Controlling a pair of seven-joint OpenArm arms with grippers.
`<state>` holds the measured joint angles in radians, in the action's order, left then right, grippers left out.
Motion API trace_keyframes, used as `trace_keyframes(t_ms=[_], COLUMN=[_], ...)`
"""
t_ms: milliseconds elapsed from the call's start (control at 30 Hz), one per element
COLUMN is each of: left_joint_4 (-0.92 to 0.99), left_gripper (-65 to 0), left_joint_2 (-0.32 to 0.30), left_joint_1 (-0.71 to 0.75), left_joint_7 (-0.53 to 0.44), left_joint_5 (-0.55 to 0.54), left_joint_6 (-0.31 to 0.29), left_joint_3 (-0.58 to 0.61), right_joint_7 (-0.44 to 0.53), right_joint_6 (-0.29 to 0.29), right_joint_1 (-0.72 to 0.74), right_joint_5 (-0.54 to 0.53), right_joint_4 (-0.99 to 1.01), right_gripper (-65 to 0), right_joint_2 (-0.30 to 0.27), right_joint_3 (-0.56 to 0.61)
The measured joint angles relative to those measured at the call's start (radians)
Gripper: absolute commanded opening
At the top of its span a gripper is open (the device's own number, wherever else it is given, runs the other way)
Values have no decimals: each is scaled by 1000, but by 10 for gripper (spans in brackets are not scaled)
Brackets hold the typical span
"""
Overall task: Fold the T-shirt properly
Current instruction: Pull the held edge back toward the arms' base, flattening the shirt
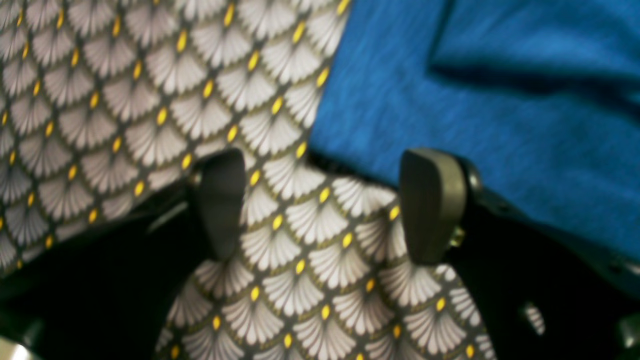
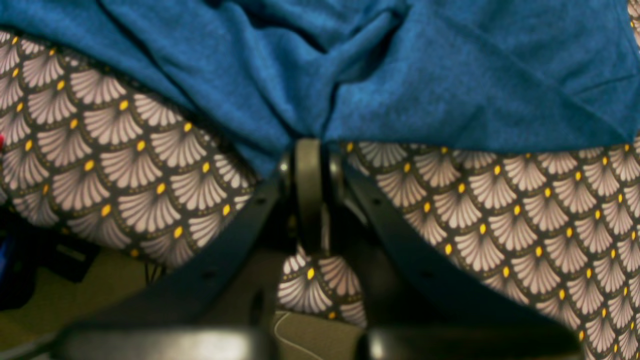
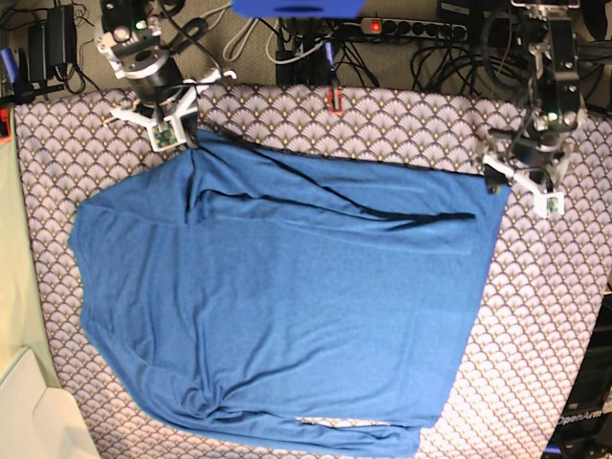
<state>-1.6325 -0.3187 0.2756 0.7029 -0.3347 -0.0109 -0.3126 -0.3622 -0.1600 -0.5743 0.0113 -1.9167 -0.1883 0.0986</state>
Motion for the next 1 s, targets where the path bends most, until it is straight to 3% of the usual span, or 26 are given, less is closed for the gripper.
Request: trace_keyframes(t_ms=[200, 600, 667, 833, 1000], left_joint_4=[52, 132, 148, 187, 187], left_gripper=[-187, -195, -248, -525, -560], left_joint_2=[4, 69, 69, 61, 61], left_joint_1=[-59, -90, -93, -102, -104], left_joint_7=[-4, -20, -30, -56, -60], left_joint_5=[0, 8, 9, 14, 14], left_joint_6=[4, 0, 1, 8, 9], left_joint_3=[2, 6, 6, -2, -2], right_joint_7=[0, -1, -1, -1, 0], right_joint_6=[0, 0, 0, 0, 0], right_joint_1=[0, 16, 16, 16, 16], right_joint_5=[0, 0, 0, 0, 0], right_joint_4=[0, 8, 8, 7, 8], right_gripper=[-650, -650, -650, -650, -650], right_joint_2=[0, -5, -6, -5, -5], right_joint_3=[1, -4, -4, -4, -4])
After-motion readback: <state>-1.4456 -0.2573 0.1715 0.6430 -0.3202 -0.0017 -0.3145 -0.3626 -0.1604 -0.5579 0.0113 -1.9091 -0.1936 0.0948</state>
